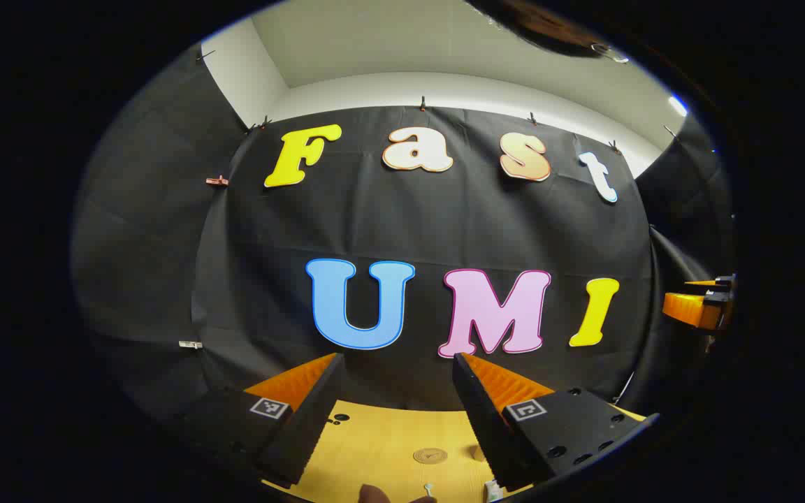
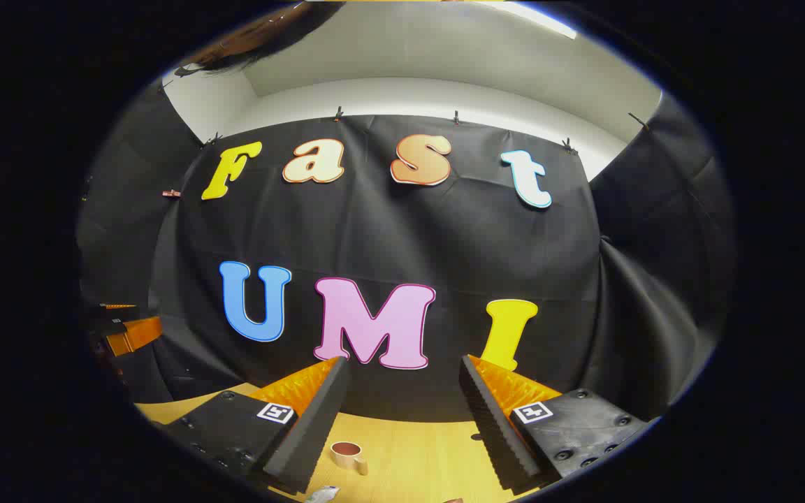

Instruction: Put the toothbrush and toothpaste on the desktop into the cup, then pick up the cup and place it on the coaster on the desktop.

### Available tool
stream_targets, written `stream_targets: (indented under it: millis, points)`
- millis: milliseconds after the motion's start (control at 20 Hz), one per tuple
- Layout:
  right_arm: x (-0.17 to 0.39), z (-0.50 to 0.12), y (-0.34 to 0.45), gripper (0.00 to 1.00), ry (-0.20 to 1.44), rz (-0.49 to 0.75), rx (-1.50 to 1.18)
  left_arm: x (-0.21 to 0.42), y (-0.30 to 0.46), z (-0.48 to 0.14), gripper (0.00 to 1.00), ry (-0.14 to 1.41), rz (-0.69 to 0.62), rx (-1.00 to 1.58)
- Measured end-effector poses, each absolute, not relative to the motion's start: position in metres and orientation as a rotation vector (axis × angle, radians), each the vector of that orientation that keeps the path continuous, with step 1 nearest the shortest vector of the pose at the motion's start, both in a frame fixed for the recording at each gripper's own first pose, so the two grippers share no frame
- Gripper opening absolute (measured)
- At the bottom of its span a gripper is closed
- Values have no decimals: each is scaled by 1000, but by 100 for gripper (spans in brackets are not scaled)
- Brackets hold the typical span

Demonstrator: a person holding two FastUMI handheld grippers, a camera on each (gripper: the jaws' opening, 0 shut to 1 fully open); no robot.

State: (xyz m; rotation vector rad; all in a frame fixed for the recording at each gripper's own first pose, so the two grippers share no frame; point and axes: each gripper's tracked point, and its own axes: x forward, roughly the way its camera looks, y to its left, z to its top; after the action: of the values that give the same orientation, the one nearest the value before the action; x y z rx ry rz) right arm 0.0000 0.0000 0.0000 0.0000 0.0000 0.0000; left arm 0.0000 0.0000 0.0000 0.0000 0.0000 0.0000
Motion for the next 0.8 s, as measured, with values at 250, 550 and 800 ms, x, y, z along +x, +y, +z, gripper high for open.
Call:
stream_targets:
  millis: [250, 550, 800]
  points:
    - [1, -4, 1, 96, 11, -2, 4, 1, -4, -2, 97, 8, -12, 7]
    - [2, -7, -3, 94, 21, -13, 10, -1, -5, -4, 97, 16, -13, 15]
    - [-2, -9, -3, 96, 31, -10, 3, -5, -5, -5, 97, 23, -13, 10]
